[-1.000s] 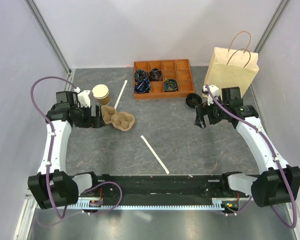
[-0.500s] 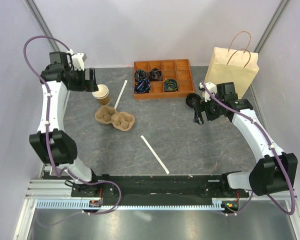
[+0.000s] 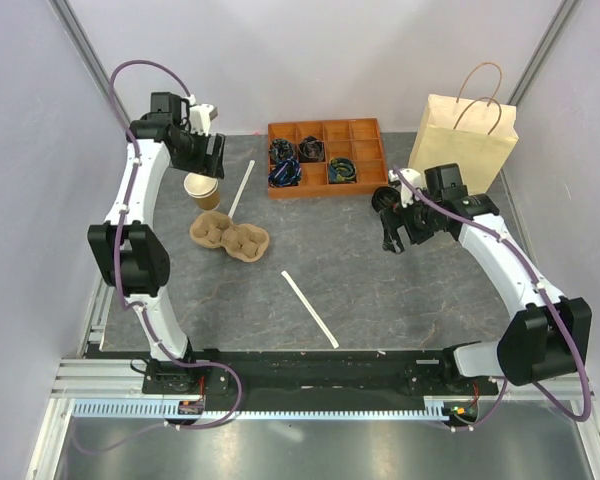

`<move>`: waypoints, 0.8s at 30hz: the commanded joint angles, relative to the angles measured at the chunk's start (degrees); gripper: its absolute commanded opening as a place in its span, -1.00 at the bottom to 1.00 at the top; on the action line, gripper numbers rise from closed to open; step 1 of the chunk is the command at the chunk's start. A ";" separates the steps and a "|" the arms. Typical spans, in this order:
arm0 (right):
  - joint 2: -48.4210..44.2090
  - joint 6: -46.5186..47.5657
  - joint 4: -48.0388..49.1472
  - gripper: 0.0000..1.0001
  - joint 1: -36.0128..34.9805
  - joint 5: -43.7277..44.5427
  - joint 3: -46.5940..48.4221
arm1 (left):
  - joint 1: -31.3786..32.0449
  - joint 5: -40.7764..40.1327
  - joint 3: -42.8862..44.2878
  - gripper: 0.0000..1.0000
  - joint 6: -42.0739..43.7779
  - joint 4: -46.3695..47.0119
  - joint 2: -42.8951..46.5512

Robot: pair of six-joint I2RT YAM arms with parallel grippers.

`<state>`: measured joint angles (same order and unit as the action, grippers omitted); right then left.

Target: Pack the takeout coffee

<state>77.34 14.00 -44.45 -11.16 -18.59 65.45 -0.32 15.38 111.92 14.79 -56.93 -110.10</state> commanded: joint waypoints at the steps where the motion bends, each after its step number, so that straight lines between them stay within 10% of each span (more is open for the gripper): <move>1: 0.70 1.73 -0.82 0.96 -2.28 -1.97 1.26 | -0.30 -1.75 2.60 0.60 2.79 -0.20 -1.87; 17: 17.30 -6.96 9.20 0.47 -42.43 16.99 5.38 | -5.30 10.01 -2.75 0.57 -10.47 1.12 9.02; 24: 27.42 -12.15 10.87 0.13 -45.53 18.77 11.97 | -10.23 13.89 -7.59 0.58 -13.64 2.52 12.02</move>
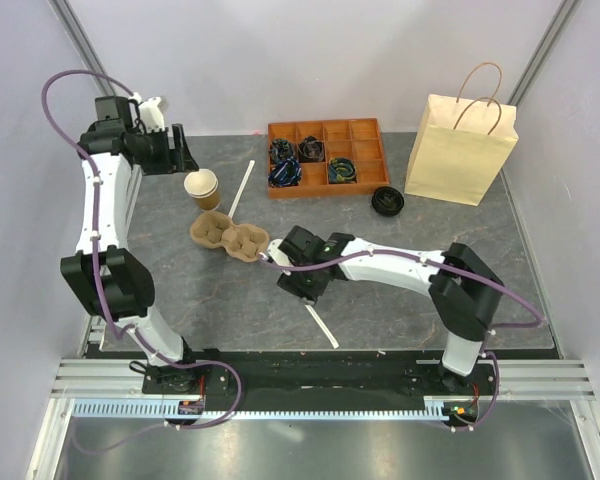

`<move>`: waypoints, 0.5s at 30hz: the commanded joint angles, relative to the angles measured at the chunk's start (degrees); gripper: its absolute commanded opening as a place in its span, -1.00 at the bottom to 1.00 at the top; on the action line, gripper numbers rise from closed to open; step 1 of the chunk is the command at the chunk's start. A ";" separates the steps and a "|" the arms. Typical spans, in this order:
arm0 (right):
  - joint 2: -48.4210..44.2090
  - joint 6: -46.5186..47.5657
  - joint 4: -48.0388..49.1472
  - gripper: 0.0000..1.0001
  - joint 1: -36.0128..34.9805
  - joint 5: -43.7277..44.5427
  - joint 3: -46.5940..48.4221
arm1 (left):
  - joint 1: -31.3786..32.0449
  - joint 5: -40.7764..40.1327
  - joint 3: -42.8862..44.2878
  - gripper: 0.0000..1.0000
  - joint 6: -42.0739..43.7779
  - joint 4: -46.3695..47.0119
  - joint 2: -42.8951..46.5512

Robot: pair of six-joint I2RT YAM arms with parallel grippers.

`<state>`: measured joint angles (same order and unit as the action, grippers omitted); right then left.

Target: Pack the takeout coffee

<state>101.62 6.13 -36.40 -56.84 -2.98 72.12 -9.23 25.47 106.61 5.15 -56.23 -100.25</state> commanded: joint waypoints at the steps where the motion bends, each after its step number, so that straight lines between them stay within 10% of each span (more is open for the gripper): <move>1: 4.71 -4.98 2.83 0.08 -0.02 3.07 6.45 | -1.57 3.79 -2.89 0.58 -4.00 2.00 2.33; 15: 11.93 -5.52 3.62 -0.30 -0.03 2.98 7.69 | -3.51 5.73 -4.04 0.60 -4.53 3.84 1.63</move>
<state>112.86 1.21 -33.80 -56.80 -1.54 78.04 -12.32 29.23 102.78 2.24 -54.87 -99.37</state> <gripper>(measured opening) 0.436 0.795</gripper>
